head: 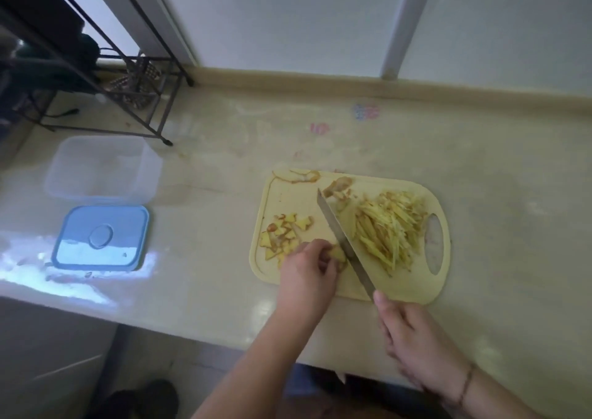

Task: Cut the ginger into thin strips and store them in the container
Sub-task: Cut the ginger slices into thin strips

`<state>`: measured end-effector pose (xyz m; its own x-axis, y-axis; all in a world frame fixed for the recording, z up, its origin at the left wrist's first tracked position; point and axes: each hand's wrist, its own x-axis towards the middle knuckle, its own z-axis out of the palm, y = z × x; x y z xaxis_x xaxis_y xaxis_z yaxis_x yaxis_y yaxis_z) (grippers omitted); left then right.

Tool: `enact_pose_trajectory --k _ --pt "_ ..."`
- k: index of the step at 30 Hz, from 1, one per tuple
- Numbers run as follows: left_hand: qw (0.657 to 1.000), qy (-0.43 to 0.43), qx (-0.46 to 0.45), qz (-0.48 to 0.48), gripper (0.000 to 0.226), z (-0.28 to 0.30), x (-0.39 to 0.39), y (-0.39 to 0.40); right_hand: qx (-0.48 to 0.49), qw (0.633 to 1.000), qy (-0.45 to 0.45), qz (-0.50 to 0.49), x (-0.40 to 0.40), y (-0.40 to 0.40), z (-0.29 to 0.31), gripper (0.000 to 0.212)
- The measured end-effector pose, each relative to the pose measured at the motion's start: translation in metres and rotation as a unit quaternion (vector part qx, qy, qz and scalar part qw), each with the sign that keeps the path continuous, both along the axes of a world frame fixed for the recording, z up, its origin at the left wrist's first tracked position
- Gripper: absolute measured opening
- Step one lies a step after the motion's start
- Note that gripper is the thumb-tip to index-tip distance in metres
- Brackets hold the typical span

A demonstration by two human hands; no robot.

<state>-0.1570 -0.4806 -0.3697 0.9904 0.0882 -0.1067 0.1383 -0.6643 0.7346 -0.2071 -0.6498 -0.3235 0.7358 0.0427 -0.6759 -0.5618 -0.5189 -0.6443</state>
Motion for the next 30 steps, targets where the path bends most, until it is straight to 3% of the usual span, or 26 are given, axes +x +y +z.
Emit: enact_pose_trajectory --k 4,11,26,30 --pt "0.992 -0.116 0.025 -0.044 0.027 -0.012 -0.010 -0.001 0.087 0.994 0.070 0.014 0.015 -0.023 0.000 0.057" --pt "0.966 -0.243 0.075 -0.049 0.012 -0.040 -0.022 -0.006 0.018 0.992 -0.054 0.116 0.009 -0.034 -0.009 0.080" --pt "0.959 -0.264 0.087 -0.060 0.009 -0.040 -0.017 -0.010 0.013 0.989 -0.083 0.123 -0.002 -0.045 -0.002 0.074" --pt "0.957 -0.274 0.075 -0.062 0.005 -0.041 -0.018 -0.007 0.006 0.989 -0.075 0.126 -0.007 -0.046 -0.001 0.084"
